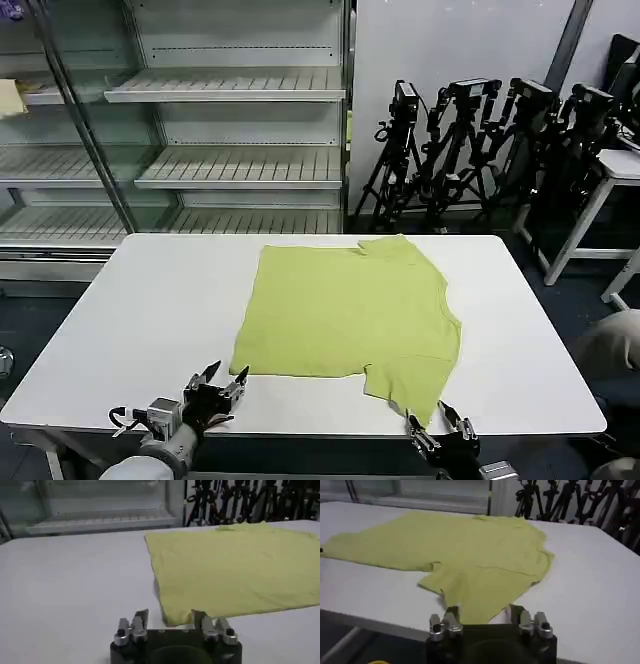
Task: Fold and organize the clothes.
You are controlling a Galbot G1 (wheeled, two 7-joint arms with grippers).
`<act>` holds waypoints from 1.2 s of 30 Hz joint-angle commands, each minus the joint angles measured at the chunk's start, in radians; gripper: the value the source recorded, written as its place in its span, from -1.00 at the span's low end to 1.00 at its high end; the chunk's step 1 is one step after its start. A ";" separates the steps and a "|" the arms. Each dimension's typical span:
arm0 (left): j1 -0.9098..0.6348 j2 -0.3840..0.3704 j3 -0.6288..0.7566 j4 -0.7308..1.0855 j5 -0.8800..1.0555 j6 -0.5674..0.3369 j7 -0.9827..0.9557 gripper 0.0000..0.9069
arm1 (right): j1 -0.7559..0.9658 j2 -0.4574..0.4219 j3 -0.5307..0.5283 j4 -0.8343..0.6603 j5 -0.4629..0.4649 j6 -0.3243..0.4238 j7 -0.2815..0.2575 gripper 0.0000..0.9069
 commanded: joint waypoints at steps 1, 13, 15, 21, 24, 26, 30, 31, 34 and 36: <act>-0.010 -0.005 0.010 0.030 -0.005 0.003 0.006 -0.96 | -0.003 0.001 -0.006 -0.003 0.009 -0.011 0.002 -1.00; -0.012 -0.004 0.017 0.025 -0.004 0.003 0.020 -0.98 | 0.007 0.001 -0.011 0.007 0.006 0.003 -0.004 -1.00; -0.021 -0.005 0.022 0.018 -0.004 0.002 0.023 -0.96 | 0.018 -0.003 -0.013 0.011 0.004 0.013 -0.011 -1.00; -0.110 0.022 0.039 0.008 -0.033 -0.017 0.020 -0.98 | 0.107 -0.034 0.031 0.022 0.054 0.009 -0.017 -1.00; -0.161 0.039 0.053 0.021 -0.052 -0.015 0.020 -0.98 | 0.168 -0.052 0.065 0.005 0.102 -0.002 -0.018 -1.00; -0.198 0.038 0.062 0.039 -0.061 -0.014 0.017 -0.98 | 0.219 -0.050 0.077 -0.019 0.126 -0.006 -0.020 -1.00; -0.261 0.025 0.089 0.071 -0.082 -0.014 0.000 -0.98 | 0.312 -0.051 0.085 -0.065 0.162 -0.013 -0.028 -1.00; -0.274 0.022 0.093 0.079 -0.086 -0.014 -0.002 -0.98 | 0.325 -0.053 0.083 -0.071 0.166 -0.013 -0.028 -1.00; -0.328 0.013 0.110 0.119 -0.103 -0.014 -0.012 -0.96 | 0.417 -0.063 0.067 -0.118 0.200 -0.022 -0.033 -1.00; -0.357 0.011 0.119 0.151 -0.106 -0.013 -0.015 -0.98 | 0.471 -0.064 0.052 -0.156 0.204 -0.026 -0.035 -1.00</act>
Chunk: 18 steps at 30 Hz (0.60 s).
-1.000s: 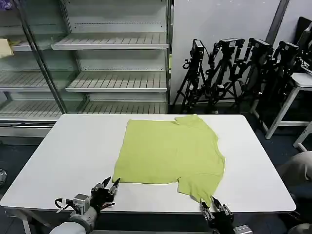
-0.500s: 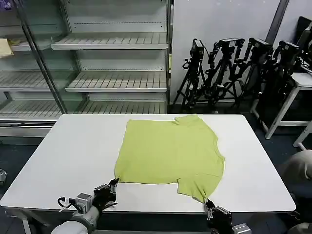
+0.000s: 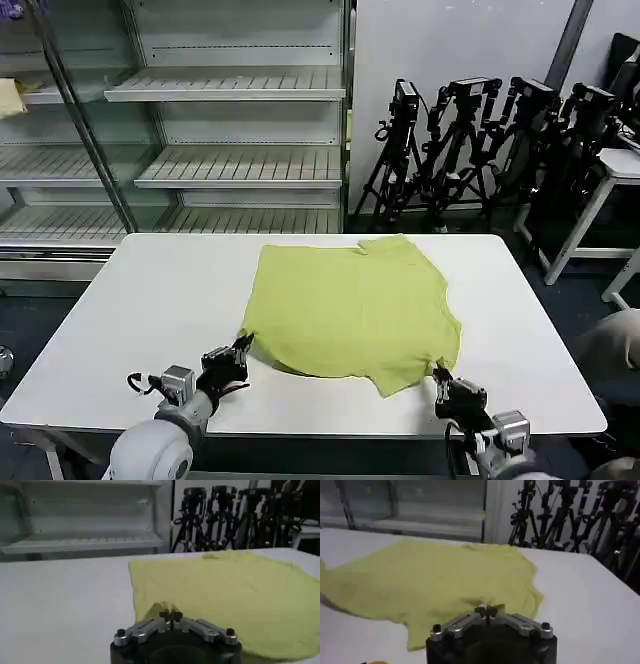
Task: Fold and organize the clothes.
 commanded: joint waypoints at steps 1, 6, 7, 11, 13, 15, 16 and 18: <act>-0.197 -0.005 0.052 0.126 -0.042 -0.005 -0.020 -0.98 | 0.202 -0.009 -0.002 -0.095 0.055 -0.009 -0.007 -1.00; -0.278 -0.011 0.072 0.214 -0.059 -0.005 -0.033 -0.98 | 0.300 0.009 -0.036 -0.179 0.022 -0.014 -0.039 -1.00; -0.295 -0.013 0.076 0.246 -0.067 -0.005 -0.037 -0.98 | 0.317 0.014 -0.049 -0.197 0.017 -0.011 -0.044 -1.00; -0.341 -0.027 0.088 0.293 -0.082 -0.006 -0.044 -0.98 | 0.377 0.028 -0.098 -0.276 0.000 0.004 -0.061 -1.00; -0.359 -0.035 0.092 0.307 -0.090 -0.007 -0.048 -0.98 | 0.395 0.040 -0.112 -0.301 -0.010 0.010 -0.067 -1.00; -0.370 -0.040 0.094 0.324 -0.092 -0.008 -0.052 -0.98 | 0.418 0.063 -0.127 -0.335 -0.020 0.017 -0.075 -1.00; -0.373 -0.041 0.095 0.328 -0.092 -0.009 -0.051 -0.98 | 0.422 0.066 -0.129 -0.340 -0.025 0.019 -0.076 -1.00; -0.379 -0.043 0.098 0.347 -0.090 -0.011 -0.054 -0.98 | 0.437 0.077 -0.140 -0.359 -0.032 0.028 -0.084 -1.00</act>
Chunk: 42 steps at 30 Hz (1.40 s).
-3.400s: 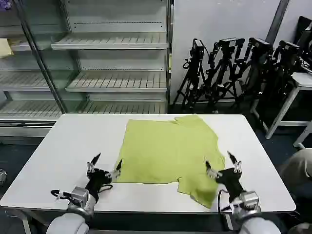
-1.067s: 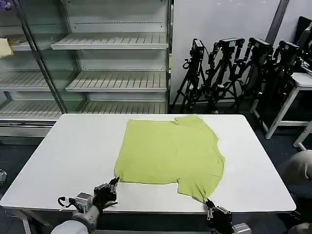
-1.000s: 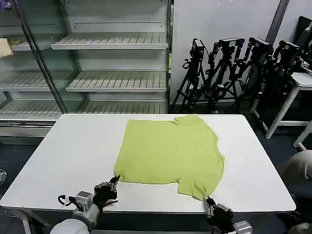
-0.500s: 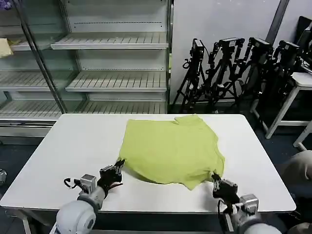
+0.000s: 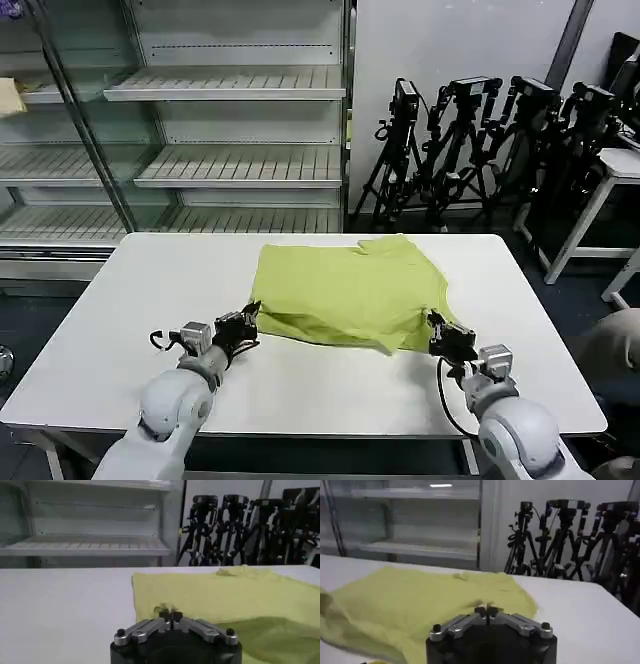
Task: Fold and organize the clothes.
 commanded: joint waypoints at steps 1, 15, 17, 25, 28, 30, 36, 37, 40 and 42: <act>-0.122 -0.013 0.020 0.139 -0.019 -0.006 -0.010 -0.98 | 0.113 0.025 -0.044 -0.114 -0.012 0.010 -0.017 -1.00; -0.121 -0.022 0.020 0.177 -0.007 -0.011 -0.008 -0.98 | 0.143 0.048 -0.047 -0.175 -0.049 0.029 -0.021 -1.00; -0.117 -0.022 0.021 0.176 -0.004 -0.011 -0.006 -0.98 | 0.149 0.049 -0.046 -0.182 -0.049 0.031 -0.022 -1.00; -0.122 -0.021 0.022 0.180 0.000 -0.015 -0.002 -0.98 | 0.182 0.061 -0.048 -0.221 -0.057 0.039 -0.032 -1.00; -0.123 -0.020 0.024 0.180 0.001 -0.015 -0.001 -0.98 | 0.195 0.064 -0.050 -0.243 -0.061 0.041 -0.033 -1.00; -0.121 -0.021 0.025 0.181 0.001 -0.015 -0.001 -0.98 | 0.202 0.066 -0.050 -0.255 -0.067 0.042 -0.034 -1.00; -0.122 -0.020 0.028 0.190 0.007 -0.017 0.005 0.09 | 0.215 0.072 -0.054 -0.287 -0.072 0.045 -0.042 -0.44; -0.125 -0.020 0.030 0.193 0.008 -0.017 0.005 1.00 | 0.216 0.073 -0.056 -0.291 -0.075 0.045 -0.046 1.00; -0.128 -0.018 0.037 0.200 0.037 -0.016 0.006 1.00 | 0.218 0.075 -0.061 -0.297 -0.127 0.030 -0.050 1.00; -0.127 -0.017 0.036 0.200 0.037 -0.021 0.015 1.00 | 0.220 0.078 -0.062 -0.304 -0.128 0.029 -0.052 1.00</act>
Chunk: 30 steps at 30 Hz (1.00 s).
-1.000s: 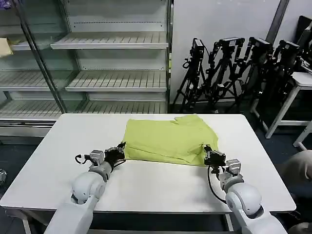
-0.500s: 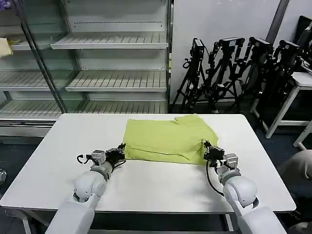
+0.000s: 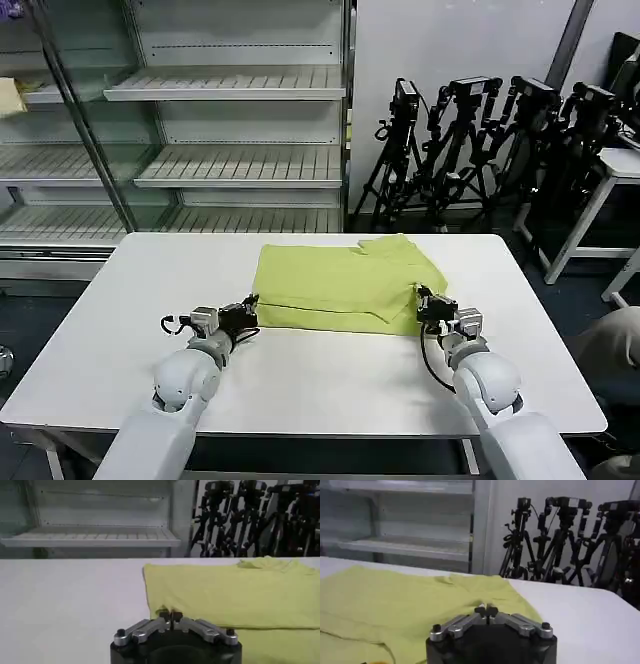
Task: Fold and organize the clothes.
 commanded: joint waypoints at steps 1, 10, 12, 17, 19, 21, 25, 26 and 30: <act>-0.002 0.002 0.003 0.009 0.026 -0.005 0.008 1.00 | 0.011 0.002 0.000 -0.027 -0.033 -0.009 -0.004 1.00; 0.034 0.037 -0.029 -0.072 -0.010 -0.033 0.022 1.00 | -0.018 -0.023 0.060 0.013 0.002 -0.083 0.042 1.00; 0.064 0.052 -0.031 -0.119 -0.017 -0.014 0.019 1.00 | -0.083 -0.045 0.090 0.079 0.044 -0.106 0.041 1.00; 0.125 0.080 -0.036 -0.163 -0.008 0.034 0.032 1.00 | -0.247 -0.104 0.176 0.223 0.084 -0.141 0.023 1.00; 0.137 0.082 -0.036 -0.155 -0.003 0.034 0.037 1.00 | -0.280 -0.111 0.200 0.242 0.091 -0.140 0.015 1.00; 0.148 0.082 -0.034 -0.152 -0.002 0.035 0.039 1.00 | -0.308 -0.116 0.223 0.256 0.094 -0.136 0.007 1.00; 0.156 0.083 -0.047 -0.150 -0.005 0.036 0.038 1.00 | -0.341 -0.113 0.235 0.259 0.093 -0.131 -0.012 1.00; 0.156 0.084 -0.050 -0.145 -0.005 0.036 0.038 1.00 | -0.343 -0.111 0.234 0.257 0.093 -0.130 -0.016 1.00; 0.161 0.089 -0.057 -0.133 -0.004 0.036 0.034 -0.71 | -0.335 -0.105 0.226 0.238 0.093 -0.125 -0.027 -0.73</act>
